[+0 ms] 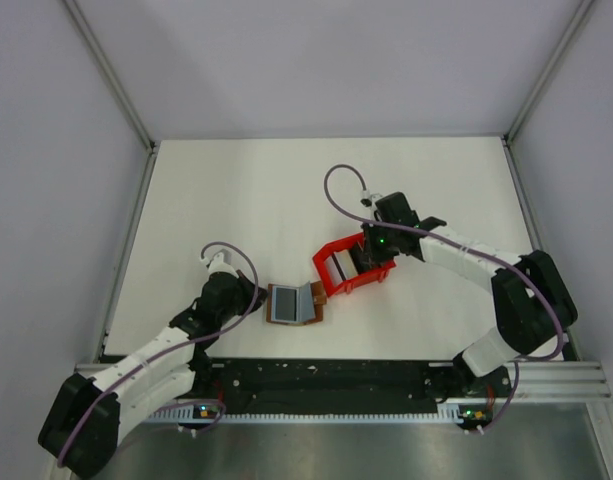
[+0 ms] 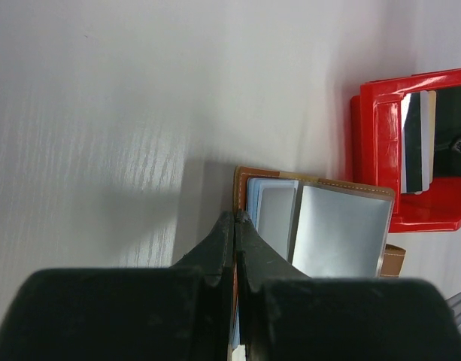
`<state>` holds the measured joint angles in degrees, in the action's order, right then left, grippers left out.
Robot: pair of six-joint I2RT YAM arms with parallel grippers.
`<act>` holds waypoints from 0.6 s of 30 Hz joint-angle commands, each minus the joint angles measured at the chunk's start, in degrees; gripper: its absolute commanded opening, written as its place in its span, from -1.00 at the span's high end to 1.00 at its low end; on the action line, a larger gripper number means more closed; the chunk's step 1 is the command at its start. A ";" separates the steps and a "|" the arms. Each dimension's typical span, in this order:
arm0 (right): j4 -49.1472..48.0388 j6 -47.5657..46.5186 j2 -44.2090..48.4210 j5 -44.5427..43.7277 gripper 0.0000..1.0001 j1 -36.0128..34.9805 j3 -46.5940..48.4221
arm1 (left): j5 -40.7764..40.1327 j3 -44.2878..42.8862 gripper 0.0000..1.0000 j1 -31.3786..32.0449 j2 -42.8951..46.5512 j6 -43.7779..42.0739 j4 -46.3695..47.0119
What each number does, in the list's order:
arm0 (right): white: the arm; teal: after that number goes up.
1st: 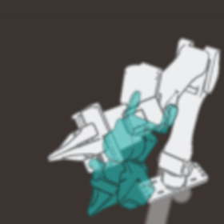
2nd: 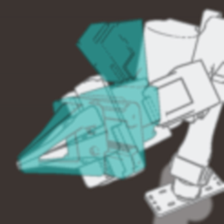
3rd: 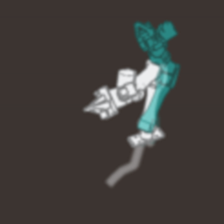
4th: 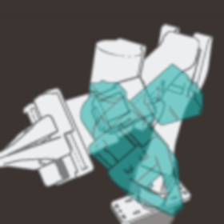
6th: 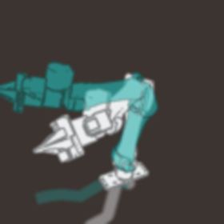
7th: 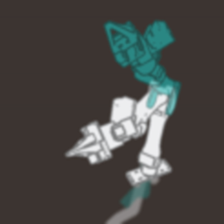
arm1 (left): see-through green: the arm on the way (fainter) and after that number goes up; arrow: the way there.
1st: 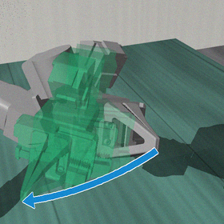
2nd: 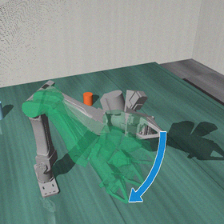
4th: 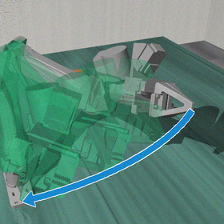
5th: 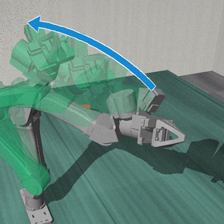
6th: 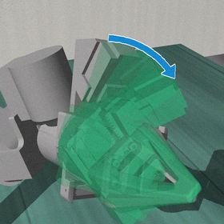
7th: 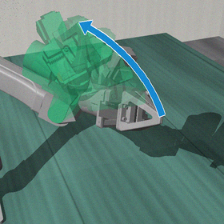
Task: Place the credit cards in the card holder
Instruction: Pick up the credit card from the storage box.
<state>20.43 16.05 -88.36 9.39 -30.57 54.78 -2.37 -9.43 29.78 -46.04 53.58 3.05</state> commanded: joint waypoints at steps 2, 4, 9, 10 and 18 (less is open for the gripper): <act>-2.67 0.65 2.30 -0.23 1.00 -0.37 1.29 | 0.09 -0.32 1.00 0.10 -0.45 -0.23 3.10; -2.76 -0.05 5.20 -4.09 1.00 -1.59 1.46 | 0.09 -0.32 1.00 0.10 -0.45 -0.14 3.02; -1.97 -0.41 10.57 -15.69 1.00 -5.81 1.90 | -0.09 -0.50 1.00 0.10 -0.45 -0.23 2.67; -1.19 -0.41 10.75 -18.50 1.00 -6.78 2.08 | -0.09 -0.59 1.00 0.10 -0.45 -0.23 2.58; 1.02 5.82 9.44 -35.14 1.00 -14.08 1.82 | -0.18 -0.76 1.00 0.10 -0.36 -0.14 1.96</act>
<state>21.41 18.22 -78.72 -15.07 -41.45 54.96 -2.39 -9.43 29.78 -46.39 53.63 3.03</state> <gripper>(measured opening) 0.010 0.010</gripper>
